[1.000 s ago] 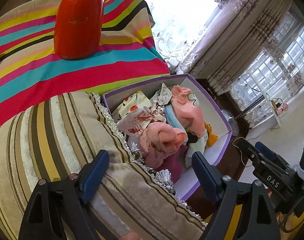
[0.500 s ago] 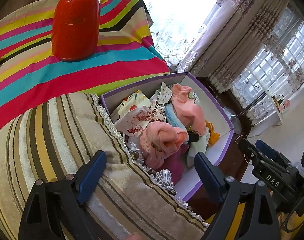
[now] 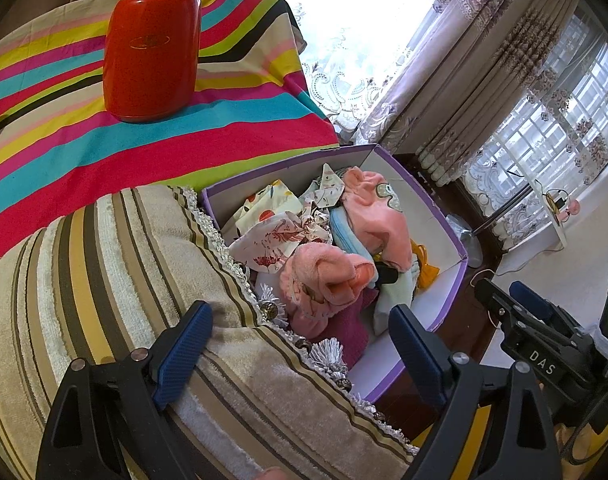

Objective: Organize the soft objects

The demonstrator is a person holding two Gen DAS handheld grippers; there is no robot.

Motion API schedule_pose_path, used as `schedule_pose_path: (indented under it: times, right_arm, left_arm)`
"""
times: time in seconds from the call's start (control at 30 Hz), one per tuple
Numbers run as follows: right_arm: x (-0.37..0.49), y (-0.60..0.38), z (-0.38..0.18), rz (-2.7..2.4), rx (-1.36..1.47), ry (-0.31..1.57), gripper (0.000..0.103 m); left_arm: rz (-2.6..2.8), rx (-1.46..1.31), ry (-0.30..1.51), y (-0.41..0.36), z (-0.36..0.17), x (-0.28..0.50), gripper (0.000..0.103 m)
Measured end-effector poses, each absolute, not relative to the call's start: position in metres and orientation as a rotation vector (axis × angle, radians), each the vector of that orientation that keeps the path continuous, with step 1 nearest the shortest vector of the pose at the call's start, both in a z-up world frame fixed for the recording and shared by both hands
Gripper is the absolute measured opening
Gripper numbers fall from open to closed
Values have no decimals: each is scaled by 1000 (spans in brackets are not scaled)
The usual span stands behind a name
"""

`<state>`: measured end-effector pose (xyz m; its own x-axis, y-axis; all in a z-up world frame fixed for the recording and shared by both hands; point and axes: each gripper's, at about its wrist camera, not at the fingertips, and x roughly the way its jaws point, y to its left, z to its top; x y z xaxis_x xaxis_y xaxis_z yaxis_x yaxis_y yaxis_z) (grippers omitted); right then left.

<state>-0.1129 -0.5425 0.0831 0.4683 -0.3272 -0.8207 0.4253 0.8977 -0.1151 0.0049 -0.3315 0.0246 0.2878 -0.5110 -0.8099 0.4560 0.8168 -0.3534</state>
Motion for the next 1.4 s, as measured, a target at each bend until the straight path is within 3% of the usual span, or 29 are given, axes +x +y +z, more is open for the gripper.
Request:
schedule_pose_path:
  times: [1.4]
  right_arm:
    - [-113,-540,75,-471,120,1001,80]
  left_arm:
    - [-660,-4,1091,-336,23,2,94]
